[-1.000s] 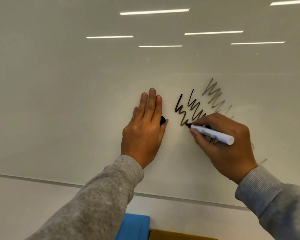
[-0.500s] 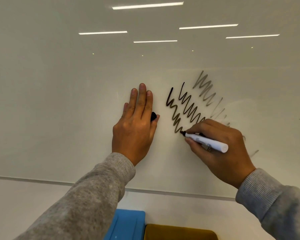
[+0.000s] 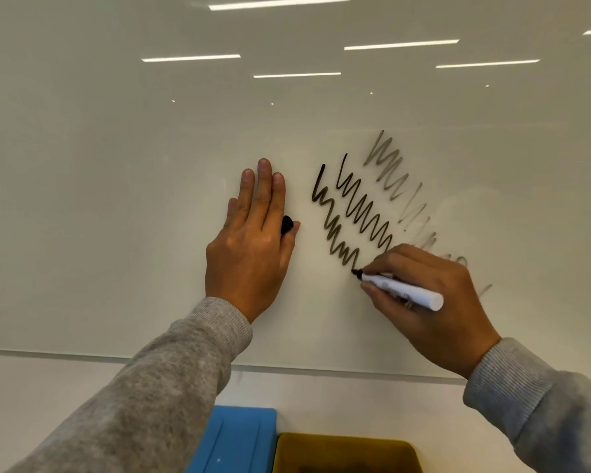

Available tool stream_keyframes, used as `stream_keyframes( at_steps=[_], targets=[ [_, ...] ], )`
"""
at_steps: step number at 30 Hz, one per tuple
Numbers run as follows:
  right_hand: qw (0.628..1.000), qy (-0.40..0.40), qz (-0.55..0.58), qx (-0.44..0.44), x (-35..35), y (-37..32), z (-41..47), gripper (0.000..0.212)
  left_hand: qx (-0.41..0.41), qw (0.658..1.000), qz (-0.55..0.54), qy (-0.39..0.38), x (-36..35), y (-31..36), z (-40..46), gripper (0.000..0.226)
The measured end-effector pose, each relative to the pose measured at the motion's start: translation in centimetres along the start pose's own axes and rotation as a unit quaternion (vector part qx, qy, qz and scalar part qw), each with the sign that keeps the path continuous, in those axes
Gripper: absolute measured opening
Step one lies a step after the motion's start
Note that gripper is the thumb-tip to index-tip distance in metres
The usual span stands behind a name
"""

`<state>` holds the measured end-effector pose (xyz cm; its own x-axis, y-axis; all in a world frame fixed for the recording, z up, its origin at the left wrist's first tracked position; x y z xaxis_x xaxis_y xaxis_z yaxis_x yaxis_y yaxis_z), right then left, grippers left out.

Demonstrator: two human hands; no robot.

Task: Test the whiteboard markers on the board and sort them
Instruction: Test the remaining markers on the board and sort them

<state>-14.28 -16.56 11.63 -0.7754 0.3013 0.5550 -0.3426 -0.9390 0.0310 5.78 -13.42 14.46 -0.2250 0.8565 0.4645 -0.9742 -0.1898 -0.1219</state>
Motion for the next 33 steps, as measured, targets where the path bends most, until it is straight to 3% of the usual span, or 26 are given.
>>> stream_keyframes(
  at_steps=[4, 8, 12, 15, 18, 21, 33],
  targets=[
    [0.999, 0.038, 0.010, -0.025, 1.2, 0.9, -0.8, 0.013, 0.002, 1.000, 0.002, -0.004, 0.0, -0.1, 0.0, 0.061],
    [1.000, 0.001, -0.019, 0.001, 0.4, 0.4, -1.4, 0.012, 0.005, 1.000, -0.003, -0.006, 0.0, 0.0, -0.1, 0.062],
    [0.999, 0.041, -0.006, -0.022, 1.5, 1.2, -2.2, 0.013, 0.006, 1.000, -0.007, -0.012, -0.1, -0.1, -0.1, 0.063],
    [1.000, 0.002, -0.020, -0.006, 0.6, 1.0, -2.9, 0.015, 0.004, 1.000, -0.012, -0.015, -0.2, 0.1, -0.2, 0.063],
    [0.999, 0.025, 0.003, -0.033, 1.3, 1.8, -3.8, 0.011, 0.005, 1.000, -0.010, -0.014, -0.3, 0.0, -0.2, 0.063],
    [0.999, -0.017, 0.009, -0.030, 0.5, 1.8, -4.4, 0.010, 0.007, 1.000, -0.015, -0.017, -0.3, -0.1, -0.2, 0.063],
    [0.998, -0.035, 0.007, -0.056, 0.7, 2.8, -6.2, 0.012, 0.004, 0.999, -0.024, -0.023, -0.4, 0.0, -0.4, 0.064]
  ],
)
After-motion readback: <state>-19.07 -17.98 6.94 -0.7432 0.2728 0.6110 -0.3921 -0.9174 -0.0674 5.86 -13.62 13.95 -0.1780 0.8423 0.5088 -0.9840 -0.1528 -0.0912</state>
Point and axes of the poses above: each hand's wrist, its own z-axis towards the middle knuckle, its own x-axis out of the back of the hand, y = z × x, the point moved 9 cm from there along z, towards the middle knuckle, and after that the axes turned 11 degrees about -y, right-handed, at the moved point
